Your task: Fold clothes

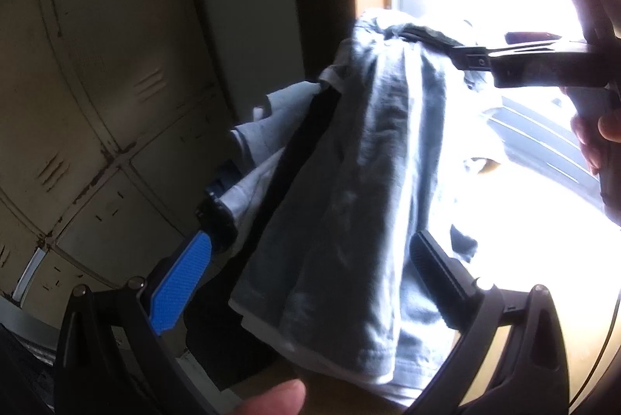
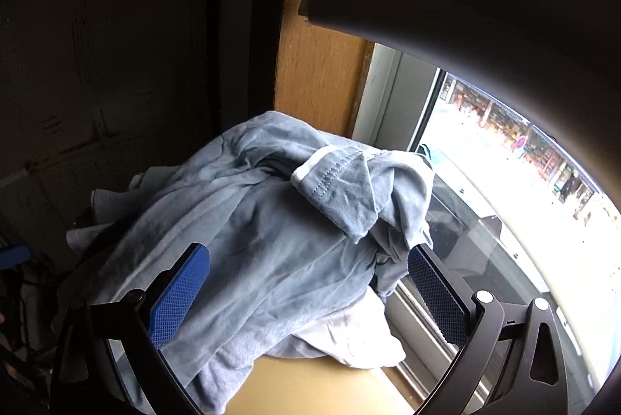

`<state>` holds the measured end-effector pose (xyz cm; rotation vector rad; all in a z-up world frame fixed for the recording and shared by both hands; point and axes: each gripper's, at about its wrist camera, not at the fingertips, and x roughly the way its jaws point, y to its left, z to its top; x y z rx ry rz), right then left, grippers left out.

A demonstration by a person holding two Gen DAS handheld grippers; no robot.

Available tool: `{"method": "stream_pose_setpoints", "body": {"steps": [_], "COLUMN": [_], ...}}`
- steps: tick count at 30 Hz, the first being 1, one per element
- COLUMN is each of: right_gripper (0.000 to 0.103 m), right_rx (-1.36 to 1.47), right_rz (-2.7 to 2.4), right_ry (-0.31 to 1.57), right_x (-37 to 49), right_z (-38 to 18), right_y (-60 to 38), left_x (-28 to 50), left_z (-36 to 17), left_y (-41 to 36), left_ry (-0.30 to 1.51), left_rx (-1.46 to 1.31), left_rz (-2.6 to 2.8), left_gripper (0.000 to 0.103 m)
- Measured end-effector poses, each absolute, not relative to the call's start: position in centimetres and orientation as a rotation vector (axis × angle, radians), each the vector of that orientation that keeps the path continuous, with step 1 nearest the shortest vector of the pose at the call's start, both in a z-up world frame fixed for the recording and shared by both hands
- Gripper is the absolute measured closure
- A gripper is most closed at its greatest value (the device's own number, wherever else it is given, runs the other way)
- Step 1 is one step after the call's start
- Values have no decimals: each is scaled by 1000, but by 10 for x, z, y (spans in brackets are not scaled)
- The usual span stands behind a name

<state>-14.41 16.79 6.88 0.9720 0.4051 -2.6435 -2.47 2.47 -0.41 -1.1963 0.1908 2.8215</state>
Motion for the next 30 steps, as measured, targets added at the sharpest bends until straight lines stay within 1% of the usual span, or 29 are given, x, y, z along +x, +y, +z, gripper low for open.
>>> {"method": "stream_pose_setpoints", "body": {"steps": [1, 2, 3, 4, 7, 10, 11, 12, 13, 17, 19, 20, 21, 22, 23, 24, 26, 27, 30], "right_gripper": [12, 48, 64, 73, 73, 73, 75, 80, 96, 98, 98, 98, 98, 98, 98, 98, 98, 98, 98], "right_rx": [976, 993, 1015, 1043, 1117, 1090, 1094, 1099, 1091, 1030, 1021, 1018, 1010, 1010, 1012, 1016, 1036, 1044, 1068], "right_rz": [-2651, -2656, -2661, -2656, -2633, -2642, -2629, -2616, -2613, -2615, -2612, -2610, -2611, -2613, -2615, -2615, -2620, -2618, -2608], "right_ry": [412, 418, 426, 430, 449, 422, 411, 401, 403, 391, 395, 399, 412, 431, 450, 461, 497, 513, 556], "right_x": [-147, -152, -157, -163, -182, -190, -193, -195, -194, -179, -166, -160, -152, -145, -138, -132, -121, -115, -96], "right_z": [69, 68, 67, 65, 56, 57, 58, 58, 59, 66, 71, 73, 77, 79, 82, 85, 88, 88, 89], "right_y": [168, 168, 168, 169, 169, 171, 171, 171, 170, 172, 179, 182, 187, 192, 197, 202, 213, 217, 227], "left_x": [-27, -29, -32, -33, -35, -33, -32, -31, -29, -9, -2, -1, -4, -8, -11, -12, -14, -14, -7], "left_z": [-5, -7, -8, -9, -10, -10, -10, -11, -13, -21, -29, -33, -38, -45, -53, -57, -61, -61, -49], "left_y": [23, 22, 21, 20, 21, 24, 26, 28, 32, 55, 71, 77, 85, 86, 87, 86, 82, 79, 62], "left_ry": [183, 176, 181, 180, 186, 202, 188, 173, 171, 244, 372, 435, 491, 488, 482, 473, 446, 429, 241], "left_rx": [-1205, -1214, -1220, -1223, -1198, -1191, -1190, -1189, -1186, -1100, -1051, -1048, -1072, -1125, -1178, -1193, -1205, -1201, -1188], "left_rz": [2820, 2818, 2825, 2833, 2827, 2842, 2834, 2826, 2799, 2779, 2834, 2841, 2829, 2805, 2780, 2787, 2801, 2807, 2796], "left_gripper": [0, 0, 0, 0, 0, 0, 0, 0, 0, 0, 2, 7, 24, 48, 61, 79, 82, 89, 94]}}
